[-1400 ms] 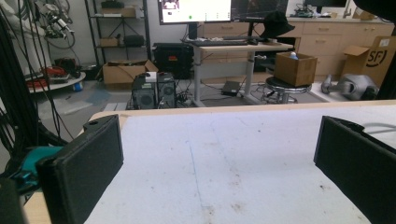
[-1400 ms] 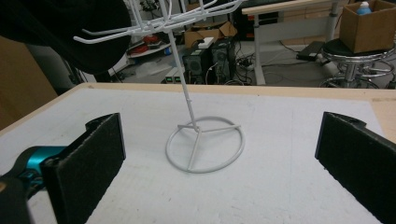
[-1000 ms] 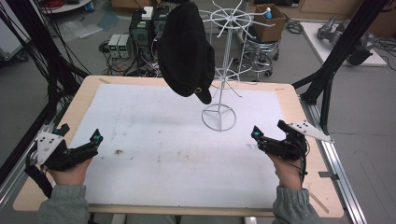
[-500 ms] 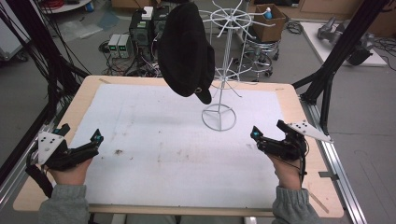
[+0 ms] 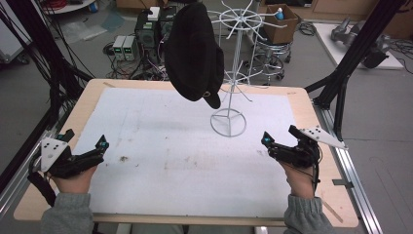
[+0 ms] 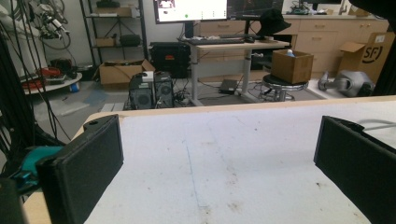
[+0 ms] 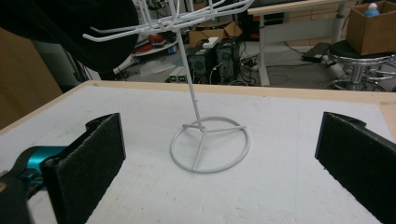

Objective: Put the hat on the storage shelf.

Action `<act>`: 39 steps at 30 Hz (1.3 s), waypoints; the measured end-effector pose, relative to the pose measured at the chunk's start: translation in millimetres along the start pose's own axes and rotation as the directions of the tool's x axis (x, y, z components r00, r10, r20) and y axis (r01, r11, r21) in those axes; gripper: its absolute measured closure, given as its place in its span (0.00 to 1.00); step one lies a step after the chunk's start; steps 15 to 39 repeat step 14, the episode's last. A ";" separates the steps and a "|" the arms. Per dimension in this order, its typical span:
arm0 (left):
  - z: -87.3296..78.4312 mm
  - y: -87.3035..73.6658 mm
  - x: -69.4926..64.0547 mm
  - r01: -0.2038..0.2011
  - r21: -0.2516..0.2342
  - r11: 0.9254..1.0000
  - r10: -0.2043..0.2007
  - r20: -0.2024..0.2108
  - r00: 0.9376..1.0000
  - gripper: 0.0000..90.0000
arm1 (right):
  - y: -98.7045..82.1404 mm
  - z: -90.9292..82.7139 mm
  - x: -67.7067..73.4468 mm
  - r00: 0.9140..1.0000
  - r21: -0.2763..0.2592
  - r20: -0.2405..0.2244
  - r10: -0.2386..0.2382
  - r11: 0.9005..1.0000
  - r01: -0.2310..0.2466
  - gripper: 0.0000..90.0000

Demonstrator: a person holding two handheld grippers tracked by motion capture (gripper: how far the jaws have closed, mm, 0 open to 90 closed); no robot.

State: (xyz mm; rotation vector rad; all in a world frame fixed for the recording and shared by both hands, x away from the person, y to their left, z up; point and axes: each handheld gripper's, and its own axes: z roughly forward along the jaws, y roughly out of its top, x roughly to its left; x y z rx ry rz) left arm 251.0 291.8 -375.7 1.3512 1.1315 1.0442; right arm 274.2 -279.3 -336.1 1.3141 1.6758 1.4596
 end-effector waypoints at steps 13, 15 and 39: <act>-0.7 0.2 0.5 0.003 -0.004 1.000 -0.003 -0.004 1.000 0.02 | 0.3 -0.7 -1.1 1.000 0.001 -0.001 0.007 1.000 -0.007 0.01; -0.7 0.2 0.5 0.002 -0.004 1.000 -0.002 -0.003 1.000 0.02 | 0.3 -0.7 -1.0 1.000 0.001 -0.001 0.006 1.000 -0.006 0.01; -0.7 0.2 0.5 0.002 -0.004 1.000 -0.002 -0.003 1.000 0.02 | 0.3 -0.7 -1.0 1.000 0.001 -0.001 0.006 1.000 -0.006 0.01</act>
